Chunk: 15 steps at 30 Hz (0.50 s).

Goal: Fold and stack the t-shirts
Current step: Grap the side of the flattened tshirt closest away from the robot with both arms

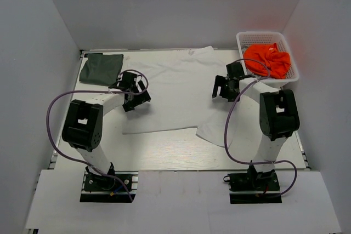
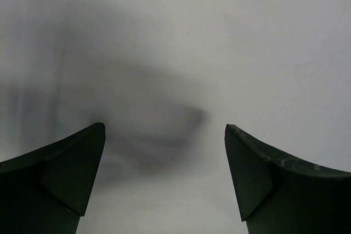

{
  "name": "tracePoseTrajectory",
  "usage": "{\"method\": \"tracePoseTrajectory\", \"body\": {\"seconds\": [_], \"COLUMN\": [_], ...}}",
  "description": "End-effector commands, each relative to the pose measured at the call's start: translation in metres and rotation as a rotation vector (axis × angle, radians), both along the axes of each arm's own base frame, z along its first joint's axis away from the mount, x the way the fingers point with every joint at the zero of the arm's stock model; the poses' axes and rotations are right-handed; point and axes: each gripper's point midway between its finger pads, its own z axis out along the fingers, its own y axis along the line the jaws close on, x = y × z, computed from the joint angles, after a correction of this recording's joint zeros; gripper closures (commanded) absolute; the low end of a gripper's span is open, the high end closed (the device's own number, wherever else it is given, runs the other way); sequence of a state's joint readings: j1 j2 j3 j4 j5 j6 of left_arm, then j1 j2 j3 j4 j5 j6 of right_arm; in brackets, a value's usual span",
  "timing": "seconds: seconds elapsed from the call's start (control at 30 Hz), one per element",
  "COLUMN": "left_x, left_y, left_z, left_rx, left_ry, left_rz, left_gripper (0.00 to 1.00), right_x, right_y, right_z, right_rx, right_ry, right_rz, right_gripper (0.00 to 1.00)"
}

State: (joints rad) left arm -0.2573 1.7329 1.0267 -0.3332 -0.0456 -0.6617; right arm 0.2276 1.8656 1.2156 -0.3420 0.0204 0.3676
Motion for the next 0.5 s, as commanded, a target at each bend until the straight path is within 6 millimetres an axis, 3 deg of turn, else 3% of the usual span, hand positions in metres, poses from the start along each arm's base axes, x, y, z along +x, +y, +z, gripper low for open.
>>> {"method": "tracePoseTrajectory", "body": {"seconds": [0.0,0.07,0.1,0.2,0.23,0.27,0.33,0.37,0.43,0.47], "left_x": [-0.008,-0.021,-0.030,-0.062,-0.072,-0.090,-0.106,-0.119,-0.127,-0.134], "left_y": [0.009,0.019,0.027,0.042,0.043,0.052,0.063,0.068,0.070,0.071], "left_z": [0.031,0.050,0.048,0.053,0.051,0.035,0.034,0.024,0.018,0.012], "left_rx": [0.036,0.045,0.068,0.067,0.047,0.052,0.065,0.073,0.073,0.075], "left_ry": [-0.036,-0.043,-0.034,-0.030,-0.016,0.022,0.015,0.044,0.046,0.059], "left_rz": [0.020,0.073,0.102,0.199,0.237,0.267,0.327,0.356,0.356,0.364], "left_gripper": [0.00,0.00,0.00,0.00,0.00,0.00,0.00,0.00,0.00,0.00], "right_x": [-0.005,-0.015,-0.024,-0.044,-0.048,-0.054,-0.075,-0.084,-0.105,-0.109], "right_y": [0.011,0.016,0.021,0.023,0.022,0.019,0.010,0.007,0.003,0.002], "right_z": [0.033,0.044,0.063,0.080,0.082,0.080,0.075,0.073,0.061,0.066], "right_rx": [0.035,0.060,0.096,0.129,0.132,0.128,0.119,0.124,0.123,0.133], "right_ry": [-0.068,-0.105,-0.149,-0.210,-0.215,-0.203,-0.179,-0.166,-0.129,-0.143], "right_rz": [0.091,0.121,0.144,0.164,0.153,0.138,0.104,0.077,0.068,0.054], "right_gripper": [0.10,0.10,0.10,0.10,0.10,0.10,0.10,0.10,0.10,0.10]}}
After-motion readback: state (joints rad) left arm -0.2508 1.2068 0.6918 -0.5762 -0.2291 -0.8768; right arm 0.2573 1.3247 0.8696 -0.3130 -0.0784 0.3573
